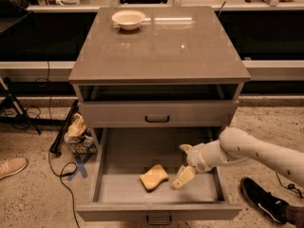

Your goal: Pick sponge from middle drawer and place on counter

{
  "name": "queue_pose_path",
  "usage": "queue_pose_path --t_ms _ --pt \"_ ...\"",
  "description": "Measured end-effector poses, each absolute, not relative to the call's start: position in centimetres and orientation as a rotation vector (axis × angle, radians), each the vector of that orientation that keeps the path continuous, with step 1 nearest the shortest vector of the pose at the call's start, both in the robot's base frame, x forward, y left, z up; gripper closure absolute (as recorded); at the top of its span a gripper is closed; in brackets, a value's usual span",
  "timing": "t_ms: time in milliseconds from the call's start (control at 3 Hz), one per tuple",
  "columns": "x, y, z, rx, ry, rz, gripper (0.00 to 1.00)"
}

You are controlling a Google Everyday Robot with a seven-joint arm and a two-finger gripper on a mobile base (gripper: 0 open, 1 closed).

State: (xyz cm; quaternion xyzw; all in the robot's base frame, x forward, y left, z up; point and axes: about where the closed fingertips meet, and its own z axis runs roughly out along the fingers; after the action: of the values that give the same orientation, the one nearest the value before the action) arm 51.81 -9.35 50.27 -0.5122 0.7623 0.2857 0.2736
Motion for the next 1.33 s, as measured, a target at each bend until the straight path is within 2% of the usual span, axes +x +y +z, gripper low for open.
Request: queue_pose_path --t_ms 1333 --pt "54.7 -4.8 40.5 -1.543 1.789 0.784 0.00"
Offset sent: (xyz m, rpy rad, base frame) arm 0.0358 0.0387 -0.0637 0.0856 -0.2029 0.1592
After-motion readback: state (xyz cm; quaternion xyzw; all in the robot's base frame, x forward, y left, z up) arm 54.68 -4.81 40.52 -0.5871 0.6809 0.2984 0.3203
